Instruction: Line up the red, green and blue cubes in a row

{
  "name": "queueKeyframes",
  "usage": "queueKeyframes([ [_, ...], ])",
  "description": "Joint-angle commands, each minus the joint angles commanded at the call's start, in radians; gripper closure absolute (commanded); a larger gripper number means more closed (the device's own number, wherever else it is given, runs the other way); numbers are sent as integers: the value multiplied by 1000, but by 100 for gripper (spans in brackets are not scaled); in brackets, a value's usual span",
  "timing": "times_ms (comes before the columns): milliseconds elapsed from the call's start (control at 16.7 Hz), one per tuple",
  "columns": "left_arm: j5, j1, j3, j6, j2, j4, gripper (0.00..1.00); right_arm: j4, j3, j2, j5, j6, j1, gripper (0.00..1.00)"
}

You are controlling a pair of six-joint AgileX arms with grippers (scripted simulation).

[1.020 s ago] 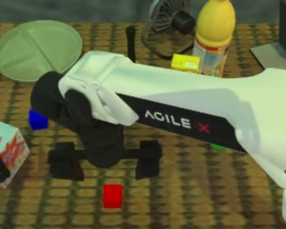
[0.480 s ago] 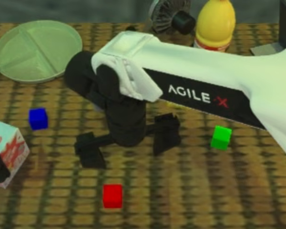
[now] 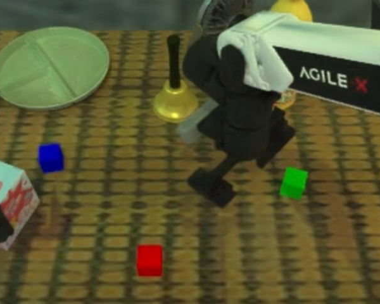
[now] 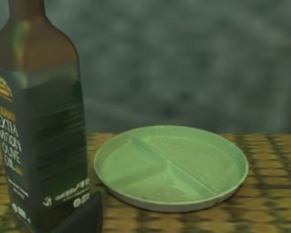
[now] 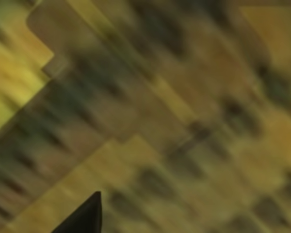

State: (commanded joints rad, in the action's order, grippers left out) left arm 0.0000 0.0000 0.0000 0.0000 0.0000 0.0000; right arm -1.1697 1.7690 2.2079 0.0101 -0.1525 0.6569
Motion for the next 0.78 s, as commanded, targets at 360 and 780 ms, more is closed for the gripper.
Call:
queueKeyframes([
  [360, 0, 0, 0, 0, 0, 0, 0, 57, -118, -71, -7, -511, -168, 0],
  [780, 0, 0, 0, 0, 0, 0, 0, 87, -157, -108, -8, -649, -226, 0],
])
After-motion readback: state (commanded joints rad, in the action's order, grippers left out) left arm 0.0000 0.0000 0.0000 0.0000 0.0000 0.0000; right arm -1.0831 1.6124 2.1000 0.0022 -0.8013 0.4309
